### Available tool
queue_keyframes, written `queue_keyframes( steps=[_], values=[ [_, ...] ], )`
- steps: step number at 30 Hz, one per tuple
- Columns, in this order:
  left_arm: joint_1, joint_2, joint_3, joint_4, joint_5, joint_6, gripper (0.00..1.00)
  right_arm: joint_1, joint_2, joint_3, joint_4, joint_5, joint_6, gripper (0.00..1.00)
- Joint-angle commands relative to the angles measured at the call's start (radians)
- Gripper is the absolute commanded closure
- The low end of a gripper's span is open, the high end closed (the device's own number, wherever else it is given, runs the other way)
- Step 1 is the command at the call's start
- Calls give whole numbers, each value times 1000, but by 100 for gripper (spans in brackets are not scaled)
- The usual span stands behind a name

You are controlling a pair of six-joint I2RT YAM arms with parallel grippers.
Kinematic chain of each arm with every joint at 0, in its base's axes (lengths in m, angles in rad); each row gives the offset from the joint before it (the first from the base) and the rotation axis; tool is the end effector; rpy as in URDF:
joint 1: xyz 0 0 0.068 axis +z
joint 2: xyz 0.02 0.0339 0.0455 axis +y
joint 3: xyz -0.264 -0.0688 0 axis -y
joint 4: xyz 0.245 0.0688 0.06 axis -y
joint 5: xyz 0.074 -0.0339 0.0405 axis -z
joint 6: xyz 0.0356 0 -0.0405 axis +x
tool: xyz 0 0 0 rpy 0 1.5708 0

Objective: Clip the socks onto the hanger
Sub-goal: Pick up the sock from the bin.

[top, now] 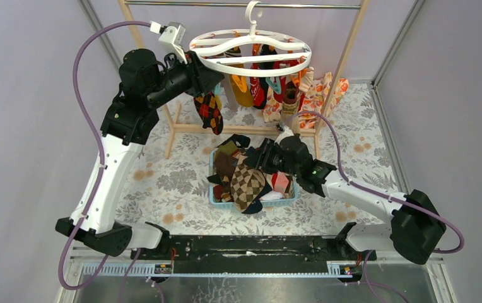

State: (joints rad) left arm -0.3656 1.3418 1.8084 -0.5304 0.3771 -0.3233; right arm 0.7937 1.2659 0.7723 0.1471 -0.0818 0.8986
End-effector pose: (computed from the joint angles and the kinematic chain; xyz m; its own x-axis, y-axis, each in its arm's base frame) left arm 0.2370 -0.1048 0.5276 -0.2711 -0.2125 -0.9388 0.6217 0.7060 -0.3393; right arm 0.1998 0.2073 0.2649 -0.7464 0.3532 -0.5640 -0.2897 0.5905 0.7532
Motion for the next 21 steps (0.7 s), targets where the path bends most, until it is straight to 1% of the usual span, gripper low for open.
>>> queue_keyframes(
  steps=[1, 4, 7, 10, 11, 14, 16, 19, 21],
  values=[
    [5, -5, -2, 44, 8, -7, 96, -5, -22, -37, 225, -54, 104, 56],
    [5, -7, -6, 47, 8, -7, 96, -5, -34, -65, 276, -54, 141, 56],
    [5, -9, -6, 47, 8, -5, 96, -5, -51, -83, 286, -32, 167, 62],
    [5, -10, -5, 47, 8, -5, 96, -5, -71, -94, 278, -18, 187, 70],
    [5, -10, -5, 48, 8, -5, 96, -5, -77, -95, 270, -17, 193, 70],
    [5, -8, -4, 48, 11, -6, 96, -5, -91, -96, 251, -21, 186, 62],
    [5, -7, -3, 48, 11, -8, 96, -6, -100, -98, 232, -22, 172, 60],
    [5, -6, -4, 47, 12, -8, 96, -5, -110, -103, 216, -15, 164, 60],
    [5, -7, -6, 47, 11, -8, 96, -5, -111, -102, 202, -13, 163, 65]
  ],
)
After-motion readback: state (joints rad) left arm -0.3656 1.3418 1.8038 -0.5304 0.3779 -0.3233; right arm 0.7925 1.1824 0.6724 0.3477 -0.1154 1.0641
